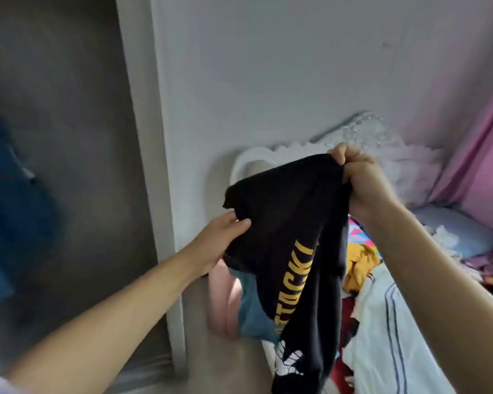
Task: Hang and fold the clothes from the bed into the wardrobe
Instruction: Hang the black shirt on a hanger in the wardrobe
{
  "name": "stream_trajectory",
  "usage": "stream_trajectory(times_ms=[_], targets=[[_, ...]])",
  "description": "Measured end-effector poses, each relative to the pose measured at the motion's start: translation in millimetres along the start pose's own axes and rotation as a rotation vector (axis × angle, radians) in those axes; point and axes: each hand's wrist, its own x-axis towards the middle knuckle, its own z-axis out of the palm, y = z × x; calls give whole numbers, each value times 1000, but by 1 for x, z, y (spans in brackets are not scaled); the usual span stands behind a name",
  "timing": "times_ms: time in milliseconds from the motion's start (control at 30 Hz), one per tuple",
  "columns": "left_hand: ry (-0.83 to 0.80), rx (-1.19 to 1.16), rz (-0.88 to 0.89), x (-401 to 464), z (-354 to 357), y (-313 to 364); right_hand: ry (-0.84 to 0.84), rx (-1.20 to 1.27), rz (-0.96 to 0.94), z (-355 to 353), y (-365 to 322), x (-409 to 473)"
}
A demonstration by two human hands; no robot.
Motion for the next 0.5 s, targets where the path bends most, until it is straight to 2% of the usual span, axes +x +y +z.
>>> stream_trajectory(times_ms=[100, 300, 367, 500], targets=[[221, 30, 100, -35, -63, 45, -24, -188, 29, 43, 27, 2], [325, 316, 189, -84, -132, 120, -93, -375, 139, 121, 71, 8], [324, 426, 208, -92, -146, 133, -232, -426, 72, 152, 74, 14], [408, 552, 211, -94, -165, 145, -799, -574, -75, 234, 62, 17]])
